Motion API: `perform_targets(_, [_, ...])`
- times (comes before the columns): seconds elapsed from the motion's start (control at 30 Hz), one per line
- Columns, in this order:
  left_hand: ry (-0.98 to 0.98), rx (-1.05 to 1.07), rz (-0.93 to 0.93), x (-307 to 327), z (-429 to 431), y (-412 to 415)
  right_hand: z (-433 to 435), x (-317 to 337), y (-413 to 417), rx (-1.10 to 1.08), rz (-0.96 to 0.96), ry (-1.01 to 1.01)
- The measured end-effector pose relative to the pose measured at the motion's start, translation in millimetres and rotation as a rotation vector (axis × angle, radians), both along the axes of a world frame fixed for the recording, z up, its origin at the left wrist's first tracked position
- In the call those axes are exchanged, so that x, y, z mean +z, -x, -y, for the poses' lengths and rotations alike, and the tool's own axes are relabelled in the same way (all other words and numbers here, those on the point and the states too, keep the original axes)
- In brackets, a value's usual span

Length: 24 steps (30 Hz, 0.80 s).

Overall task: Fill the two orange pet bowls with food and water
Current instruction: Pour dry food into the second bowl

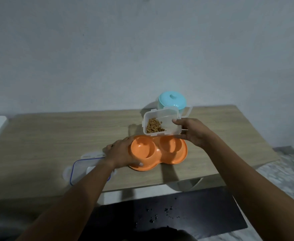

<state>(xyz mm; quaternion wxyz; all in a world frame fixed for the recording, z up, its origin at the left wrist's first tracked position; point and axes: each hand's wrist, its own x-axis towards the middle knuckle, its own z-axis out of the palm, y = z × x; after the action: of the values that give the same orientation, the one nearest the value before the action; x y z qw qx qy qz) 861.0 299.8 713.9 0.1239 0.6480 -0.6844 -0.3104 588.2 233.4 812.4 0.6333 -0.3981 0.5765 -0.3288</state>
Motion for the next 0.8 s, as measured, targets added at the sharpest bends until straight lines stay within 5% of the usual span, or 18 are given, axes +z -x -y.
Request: perform_targets(0.8, [-0.075,0.13,-0.121,2,-2,20,-18,-5,-5,0.107,-0.179,0.323])
